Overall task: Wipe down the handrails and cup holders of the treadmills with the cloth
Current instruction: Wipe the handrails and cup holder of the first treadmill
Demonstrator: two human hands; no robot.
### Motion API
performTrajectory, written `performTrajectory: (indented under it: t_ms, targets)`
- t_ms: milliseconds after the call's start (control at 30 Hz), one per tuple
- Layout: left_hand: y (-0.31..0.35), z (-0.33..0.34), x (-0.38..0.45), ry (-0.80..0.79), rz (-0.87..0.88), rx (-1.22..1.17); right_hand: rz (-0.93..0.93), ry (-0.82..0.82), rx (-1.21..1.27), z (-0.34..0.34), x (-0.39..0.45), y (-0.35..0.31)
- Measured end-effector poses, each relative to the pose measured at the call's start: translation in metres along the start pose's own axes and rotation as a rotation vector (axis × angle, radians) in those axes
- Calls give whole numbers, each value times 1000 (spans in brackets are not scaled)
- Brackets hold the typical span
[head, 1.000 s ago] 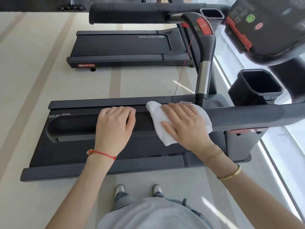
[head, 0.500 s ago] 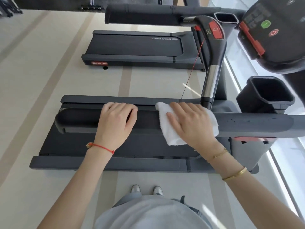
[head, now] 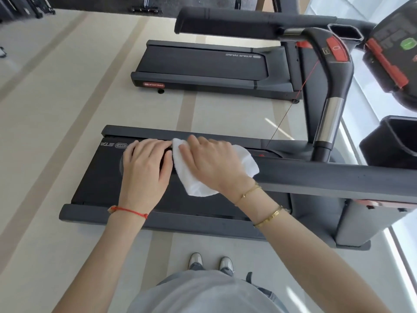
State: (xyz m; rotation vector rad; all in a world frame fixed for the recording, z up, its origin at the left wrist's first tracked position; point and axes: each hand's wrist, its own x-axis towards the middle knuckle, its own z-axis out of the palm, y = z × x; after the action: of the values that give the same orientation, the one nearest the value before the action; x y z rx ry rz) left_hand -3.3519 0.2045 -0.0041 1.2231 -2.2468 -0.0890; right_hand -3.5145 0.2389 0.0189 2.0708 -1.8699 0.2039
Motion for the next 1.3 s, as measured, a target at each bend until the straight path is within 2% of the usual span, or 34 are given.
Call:
performTrajectory:
  t_ms: [67,200,267,367,433,533,667,733,800,900,967,1200,1300]
  targets:
    - [-12,-4,-1,12,-24,-27,54,-94,61,4,2,-9]
    - [-29,-8,-1,15,-24,-72,115,33,97,4,-33,11]
    - [-32,-8,-1,12,-20,-94,208,65,81,2,-40,18]
    - [-33,-8,-3,2,-22,-138,378,-40,60,0,-15,7]
    - [-34,-8,-4,2,-22,-154,343,-154,134,5,8,-5]
    - [-34,-8,-5,1,-16,-167,245,-220,281,9,28,-19]
    - [-34,-9,-3,-8,-9,-176,103,-139,229,2,11,-11]
    - [-34,-9,-2,-13,-7,-181,100,-102,213,-5,-9,4]
    - [-34,-10,-1,-22,-9,-190,200,-73,152,-9,-27,21]
    - [-32,-10,1,-33,3,-193,389,-117,79,-3,-25,32]
    - [-29,-11,3,-39,29,-187,432,-135,64,3,-13,25]
    - [-3,-3,9,-63,126,-150,110,118,153,7,-44,26]
    - [19,5,11,-72,144,-166,169,216,84,12,-67,44]
